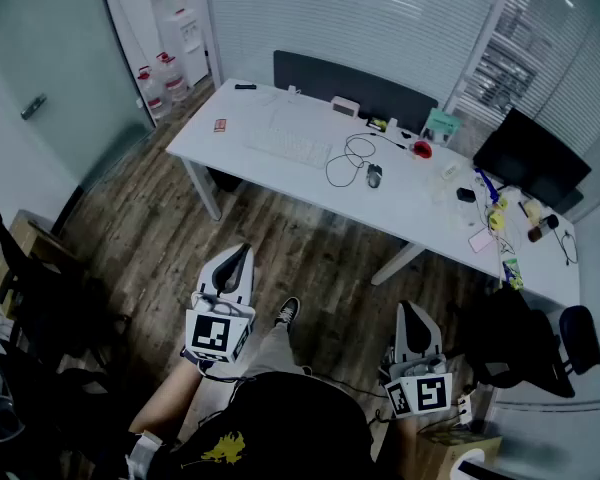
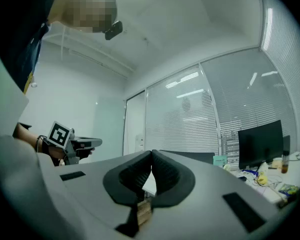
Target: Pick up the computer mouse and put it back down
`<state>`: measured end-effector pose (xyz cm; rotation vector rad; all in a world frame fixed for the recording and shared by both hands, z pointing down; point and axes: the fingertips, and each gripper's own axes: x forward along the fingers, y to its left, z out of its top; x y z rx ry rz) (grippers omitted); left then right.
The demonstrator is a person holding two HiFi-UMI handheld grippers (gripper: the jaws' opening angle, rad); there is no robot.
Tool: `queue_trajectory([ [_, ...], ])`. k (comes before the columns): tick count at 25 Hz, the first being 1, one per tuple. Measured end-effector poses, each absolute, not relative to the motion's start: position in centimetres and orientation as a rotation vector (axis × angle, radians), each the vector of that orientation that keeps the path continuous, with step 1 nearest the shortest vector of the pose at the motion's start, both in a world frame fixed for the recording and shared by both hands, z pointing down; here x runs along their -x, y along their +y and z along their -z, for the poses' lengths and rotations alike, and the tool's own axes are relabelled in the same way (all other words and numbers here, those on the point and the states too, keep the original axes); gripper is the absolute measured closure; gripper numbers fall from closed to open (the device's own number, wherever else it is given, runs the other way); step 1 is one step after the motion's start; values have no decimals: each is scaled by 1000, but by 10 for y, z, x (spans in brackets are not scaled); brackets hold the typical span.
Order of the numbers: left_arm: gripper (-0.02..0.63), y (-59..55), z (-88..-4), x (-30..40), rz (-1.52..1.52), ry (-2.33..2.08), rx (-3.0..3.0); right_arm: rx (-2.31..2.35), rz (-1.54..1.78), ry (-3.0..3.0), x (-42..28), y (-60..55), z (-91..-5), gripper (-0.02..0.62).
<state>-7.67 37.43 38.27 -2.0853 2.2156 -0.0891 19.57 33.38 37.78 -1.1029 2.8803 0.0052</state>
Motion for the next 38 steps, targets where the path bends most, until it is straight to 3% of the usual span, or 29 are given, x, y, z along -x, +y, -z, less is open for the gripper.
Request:
queue_trajectory([
  [6,594,367,-340,107,83,2122,1966,1285,-25,2845,-217,366,-382,581],
  [12,594,362,-335,57,94,2076,2058,1407,-28,2783,-262,375,-385,581],
  [22,594,366,-340,3,97,1995,2157,1362,-171,2811,-246,369,-362,581],
  [29,592,343,-339,-48,74,1891,2217,1495,-178,2667,-296,350,-351,577],
  [30,564,345,-337,-54,59,1867,2236,1514,-166,2658,-301,352,-351,565],
  [32,366,352,-329,-59,60,1817,2247,1547,-122,2630,-302,352,-352,476],
  [34,222,351,-325,-65,86,1774,2236,1581,-60,2584,-307,344,-356,419],
  [36,161,346,-328,-71,101,1758,2246,1585,-4,2560,-313,338,-361,277],
  [38,144,341,-331,-71,121,1768,2264,1569,6,2562,-311,335,-361,159],
])
